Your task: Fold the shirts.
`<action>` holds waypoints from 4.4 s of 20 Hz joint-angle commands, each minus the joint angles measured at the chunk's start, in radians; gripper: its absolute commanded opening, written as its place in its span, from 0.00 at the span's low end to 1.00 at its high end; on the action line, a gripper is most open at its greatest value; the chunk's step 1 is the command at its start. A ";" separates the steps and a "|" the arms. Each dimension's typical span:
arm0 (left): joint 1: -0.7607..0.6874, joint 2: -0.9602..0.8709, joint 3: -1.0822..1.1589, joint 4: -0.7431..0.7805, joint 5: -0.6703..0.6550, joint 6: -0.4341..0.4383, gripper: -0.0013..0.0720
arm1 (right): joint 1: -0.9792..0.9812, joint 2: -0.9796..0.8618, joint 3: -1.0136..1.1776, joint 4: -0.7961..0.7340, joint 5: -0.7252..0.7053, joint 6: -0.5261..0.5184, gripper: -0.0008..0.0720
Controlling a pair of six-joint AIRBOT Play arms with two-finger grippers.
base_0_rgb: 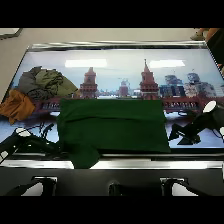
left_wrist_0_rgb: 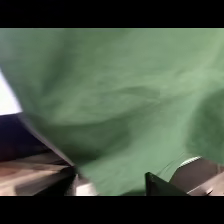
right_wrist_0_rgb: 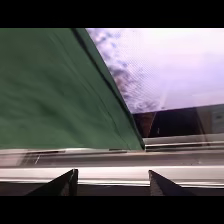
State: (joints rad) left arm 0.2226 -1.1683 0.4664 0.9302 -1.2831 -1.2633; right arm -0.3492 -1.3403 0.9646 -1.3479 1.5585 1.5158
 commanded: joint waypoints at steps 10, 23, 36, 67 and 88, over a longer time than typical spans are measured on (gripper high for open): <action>-0.082 0.010 -0.035 -0.040 0.138 0.009 0.06 | 0.000 0.003 -0.225 0.041 -0.227 0.011 0.73; -0.071 -0.090 0.665 0.117 -0.026 -0.045 0.05 | 0.062 -0.026 0.212 0.148 -0.394 0.011 0.07; -0.091 -0.752 1.200 0.098 -0.188 -0.088 0.78 | 0.148 -0.478 0.550 0.167 -0.398 0.150 0.71; -0.929 -0.964 1.228 -0.936 0.401 -0.047 0.06 | 0.105 0.222 0.562 0.538 -0.015 0.144 0.07; -0.006 -0.050 1.248 -0.237 0.112 -0.069 0.06 | 0.643 -0.433 0.562 0.880 -0.568 0.061 0.86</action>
State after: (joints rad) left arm 0.1905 -1.2701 1.7138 0.6762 -1.1347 -1.3350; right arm 0.3340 -1.7630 1.5253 -0.4072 0.9619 1.5688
